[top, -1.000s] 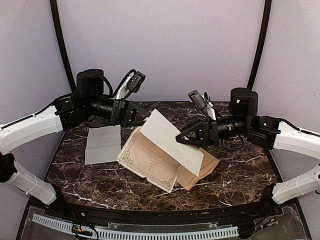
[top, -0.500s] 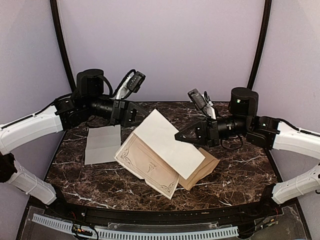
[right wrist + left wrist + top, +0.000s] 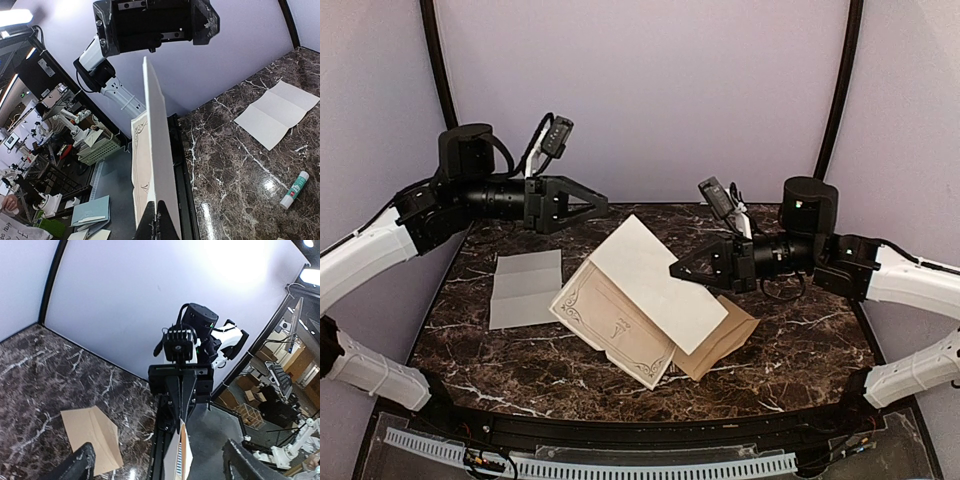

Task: Place the letter into the envelope and seal it
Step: Fold the letter.

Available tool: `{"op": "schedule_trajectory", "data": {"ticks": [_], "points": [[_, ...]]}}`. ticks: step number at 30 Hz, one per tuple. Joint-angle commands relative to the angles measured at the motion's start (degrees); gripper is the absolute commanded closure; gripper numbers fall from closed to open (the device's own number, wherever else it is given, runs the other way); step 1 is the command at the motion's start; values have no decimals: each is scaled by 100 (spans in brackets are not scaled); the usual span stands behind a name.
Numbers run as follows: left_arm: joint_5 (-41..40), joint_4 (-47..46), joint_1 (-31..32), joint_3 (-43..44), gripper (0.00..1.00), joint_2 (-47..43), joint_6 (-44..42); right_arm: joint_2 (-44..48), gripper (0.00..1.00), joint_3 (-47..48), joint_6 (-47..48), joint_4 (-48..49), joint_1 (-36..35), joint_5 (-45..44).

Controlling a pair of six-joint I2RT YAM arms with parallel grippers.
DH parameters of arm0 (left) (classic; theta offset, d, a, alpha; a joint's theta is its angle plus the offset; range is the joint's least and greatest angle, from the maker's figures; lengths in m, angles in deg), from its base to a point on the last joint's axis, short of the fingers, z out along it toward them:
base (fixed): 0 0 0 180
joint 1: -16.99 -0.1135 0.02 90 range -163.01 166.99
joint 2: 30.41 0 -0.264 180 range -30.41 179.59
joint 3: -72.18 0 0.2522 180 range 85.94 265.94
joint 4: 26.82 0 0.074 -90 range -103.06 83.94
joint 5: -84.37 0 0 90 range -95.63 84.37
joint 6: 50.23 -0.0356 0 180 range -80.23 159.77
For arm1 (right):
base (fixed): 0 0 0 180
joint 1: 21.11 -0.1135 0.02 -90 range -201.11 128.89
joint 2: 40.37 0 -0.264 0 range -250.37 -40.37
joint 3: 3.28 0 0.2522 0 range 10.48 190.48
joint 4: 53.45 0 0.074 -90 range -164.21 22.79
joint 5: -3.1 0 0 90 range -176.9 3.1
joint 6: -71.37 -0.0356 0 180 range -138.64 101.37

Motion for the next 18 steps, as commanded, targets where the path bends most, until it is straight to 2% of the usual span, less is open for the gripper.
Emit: {"op": "schedule_trajectory", "data": {"ticks": [1, 8, 18], "points": [[-308, -56, -95, 193, 10, -305, -68, 87, 100, -62, 23, 192, -41, -90], [-89, 389, -75, 560, 7, 164, -223, 43, 100, -43, 22, 146, -46, -45], [68, 849, 396, 958, 4, 821, -532, 60, 100, -112, 15, 91, -46, -71]]}}
